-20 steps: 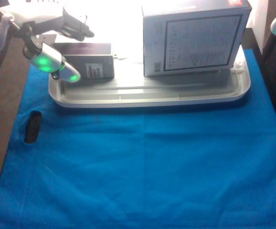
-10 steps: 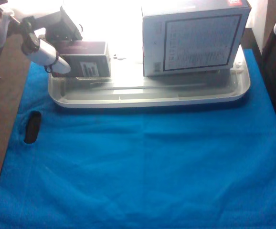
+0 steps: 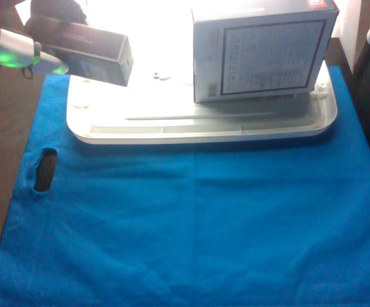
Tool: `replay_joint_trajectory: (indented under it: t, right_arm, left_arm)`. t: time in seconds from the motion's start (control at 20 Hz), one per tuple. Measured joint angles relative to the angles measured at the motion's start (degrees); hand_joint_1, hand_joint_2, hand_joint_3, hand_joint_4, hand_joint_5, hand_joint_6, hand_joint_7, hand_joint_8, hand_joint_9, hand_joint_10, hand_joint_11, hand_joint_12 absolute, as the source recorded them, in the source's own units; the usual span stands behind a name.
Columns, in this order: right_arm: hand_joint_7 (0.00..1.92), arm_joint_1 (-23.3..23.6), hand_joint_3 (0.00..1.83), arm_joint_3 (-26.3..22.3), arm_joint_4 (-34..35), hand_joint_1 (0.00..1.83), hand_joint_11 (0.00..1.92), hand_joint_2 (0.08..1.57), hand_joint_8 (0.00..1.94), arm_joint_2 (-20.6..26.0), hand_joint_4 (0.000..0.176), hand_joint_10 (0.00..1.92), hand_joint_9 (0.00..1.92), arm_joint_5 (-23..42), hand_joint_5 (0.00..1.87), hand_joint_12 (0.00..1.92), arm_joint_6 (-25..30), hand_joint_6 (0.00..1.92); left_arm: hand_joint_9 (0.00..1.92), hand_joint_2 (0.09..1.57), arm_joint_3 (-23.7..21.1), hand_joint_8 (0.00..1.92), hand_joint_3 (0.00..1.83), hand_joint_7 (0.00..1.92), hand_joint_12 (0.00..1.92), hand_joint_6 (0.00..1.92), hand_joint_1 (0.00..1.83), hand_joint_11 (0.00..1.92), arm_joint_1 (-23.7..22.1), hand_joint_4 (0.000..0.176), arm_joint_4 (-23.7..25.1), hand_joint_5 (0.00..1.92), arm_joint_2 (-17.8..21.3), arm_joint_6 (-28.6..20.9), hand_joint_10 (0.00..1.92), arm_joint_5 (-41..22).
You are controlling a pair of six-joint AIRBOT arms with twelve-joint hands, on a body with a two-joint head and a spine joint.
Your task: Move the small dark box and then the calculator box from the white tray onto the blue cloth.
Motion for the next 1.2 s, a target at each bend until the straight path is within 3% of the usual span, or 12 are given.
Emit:
replay_joint_trajectory:
  t: [0.05,0.15,0.25,0.3,0.5,0.6,0.7,0.75,0.8,0.9,1.05,1.2]
  right_arm:
    - [0.43,0.00,0.02,-0.02,0.02,0.40,0.25,0.81,0.00,0.00,0.000,0.00,0.27,0.07,0.36,0.01,0.00,0.00]
    - [0.42,0.00,0.00,-0.07,0.33,0.39,0.26,0.80,0.00,0.02,0.004,0.00,0.28,0.04,0.35,0.01,0.04,0.00]
    - [0.46,0.00,0.00,-0.07,0.46,0.43,0.27,0.76,0.01,0.02,0.010,0.01,0.31,0.04,0.38,0.01,0.22,0.01]
    - [0.47,0.00,0.00,-0.07,0.37,0.43,0.29,0.77,0.01,0.00,0.007,0.02,0.33,0.07,0.40,0.02,0.26,0.02]
    - [0.46,0.00,0.00,-0.07,0.42,0.39,0.27,0.78,0.00,0.00,0.012,0.01,0.33,0.04,0.39,0.01,0.46,0.00]
    - [0.44,0.00,0.00,-0.07,0.50,0.39,0.26,0.78,0.00,0.00,0.007,0.00,0.31,0.04,0.37,0.00,0.48,0.00]
    - [0.43,0.00,0.00,-0.07,0.48,0.41,0.25,0.79,0.00,0.02,0.006,0.00,0.31,0.07,0.36,0.00,0.50,0.00]
    - [0.44,0.00,0.00,-0.07,0.46,0.40,0.24,0.79,0.00,0.00,0.023,0.00,0.31,0.04,0.36,0.00,0.50,0.00]
    - [0.44,0.00,0.00,-0.07,0.46,0.40,0.25,0.79,0.00,0.02,0.020,0.00,0.31,0.04,0.35,0.00,0.52,0.00]
    - [0.45,0.00,0.01,-0.07,0.44,0.40,0.26,0.80,0.01,0.00,0.013,0.01,0.32,0.07,0.35,0.01,0.61,0.00]
    - [0.49,0.00,0.00,-0.07,0.48,0.41,0.27,0.79,0.02,-0.04,0.004,0.01,0.33,0.04,0.37,0.01,0.66,0.01]
    - [0.50,0.00,0.01,-0.07,0.48,0.39,0.28,0.81,0.01,-0.04,0.018,0.01,0.34,0.04,0.39,0.01,0.68,0.01]
  left_arm:
    - [0.59,1.22,-1.97,1.62,0.00,0.67,1.56,0.87,1.21,0.59,0.00,0.000,1.01,0.93,1.64,-0.04,1.45,-1.81]
    - [0.63,1.22,-4.81,1.64,0.00,0.68,1.54,0.89,1.21,0.57,0.00,0.000,3.02,0.91,3.91,-0.02,1.43,-4.37]
    - [0.70,1.18,-7.15,1.53,0.00,0.76,1.51,0.76,1.23,0.62,0.26,0.000,4.35,0.98,5.27,-0.07,1.35,-6.10]
    - [0.68,1.20,-8.28,1.58,0.00,0.74,1.56,0.78,1.22,0.64,1.03,0.000,4.70,0.96,5.73,-0.04,1.43,-7.63]
    - [0.80,1.13,-11.02,1.39,0.00,0.88,1.67,0.56,1.25,0.69,3.80,0.000,6.69,1.10,6.12,-0.04,1.40,-9.81]
    - [0.84,1.16,-11.91,1.42,0.00,0.87,1.76,0.74,1.24,0.73,5.44,0.000,8.46,0.98,6.12,-0.04,1.39,-9.53]
    - [0.85,1.17,-12.35,1.41,0.00,0.88,1.85,0.85,1.24,0.71,6.78,0.000,9.70,0.90,6.03,-0.09,1.54,-8.92]
    - [0.88,1.14,-12.35,1.29,0.00,0.95,1.76,0.81,1.25,0.72,7.61,0.000,9.55,0.93,5.95,-0.20,1.42,-8.72]
    - [0.83,1.12,-12.33,1.25,0.00,0.97,1.76,0.74,1.26,0.64,8.57,0.000,8.90,0.98,5.64,-0.28,1.36,-8.44]
    - [0.92,1.09,-12.04,1.10,0.00,1.05,1.65,0.68,1.27,0.77,10.84,0.000,8.52,1.03,4.15,-0.37,1.24,-7.67]
    - [0.86,1.13,-10.62,1.11,0.00,0.99,1.57,0.95,1.23,0.66,12.02,0.000,9.88,0.92,2.29,-2.58,1.05,-6.51]
    - [0.86,1.14,-8.37,1.16,0.00,0.99,1.60,0.95,1.24,0.61,13.35,0.000,9.46,0.89,0.39,-3.63,1.07,-5.05]
